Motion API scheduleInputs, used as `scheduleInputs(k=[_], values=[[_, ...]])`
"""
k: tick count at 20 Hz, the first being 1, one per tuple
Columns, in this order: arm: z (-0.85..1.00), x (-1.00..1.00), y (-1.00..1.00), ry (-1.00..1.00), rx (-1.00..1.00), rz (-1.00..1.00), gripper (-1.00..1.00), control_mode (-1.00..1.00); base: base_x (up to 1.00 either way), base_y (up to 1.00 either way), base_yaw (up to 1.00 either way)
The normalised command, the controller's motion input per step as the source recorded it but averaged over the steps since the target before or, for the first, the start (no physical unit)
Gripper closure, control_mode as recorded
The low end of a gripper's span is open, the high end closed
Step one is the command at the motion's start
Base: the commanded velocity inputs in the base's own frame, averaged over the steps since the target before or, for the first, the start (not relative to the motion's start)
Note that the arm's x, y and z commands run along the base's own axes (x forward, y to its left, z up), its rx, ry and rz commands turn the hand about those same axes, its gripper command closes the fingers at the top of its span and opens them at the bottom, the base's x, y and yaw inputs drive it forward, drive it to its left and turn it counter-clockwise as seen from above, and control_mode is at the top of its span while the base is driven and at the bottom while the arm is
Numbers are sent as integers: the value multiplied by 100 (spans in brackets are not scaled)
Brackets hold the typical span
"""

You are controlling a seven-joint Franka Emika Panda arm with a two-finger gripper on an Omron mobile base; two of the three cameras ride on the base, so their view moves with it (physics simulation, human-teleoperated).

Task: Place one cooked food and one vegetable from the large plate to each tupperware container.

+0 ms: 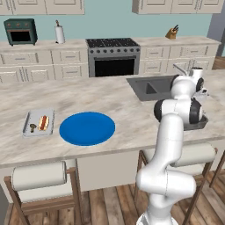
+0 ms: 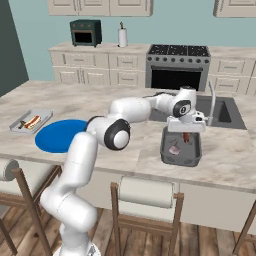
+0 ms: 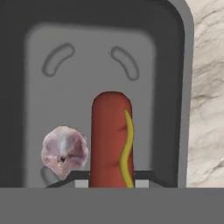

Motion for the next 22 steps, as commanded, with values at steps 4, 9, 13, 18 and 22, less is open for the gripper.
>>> scheduleInputs(k=[4, 9, 13, 18, 22], values=[[-33, 23, 0, 5, 0, 0, 100, -100, 0, 0, 0], [-28, 23, -1, 8, 0, 0, 100, -100, 0, 0, 0], [-9, 15, -20, 0, 0, 0, 100, -100, 0, 0, 0], [-13, -3, -4, 0, 0, 0, 100, -100, 0, 0, 0], [-11, -3, 0, 0, 0, 0, -100, -100, 0, 0, 0]])
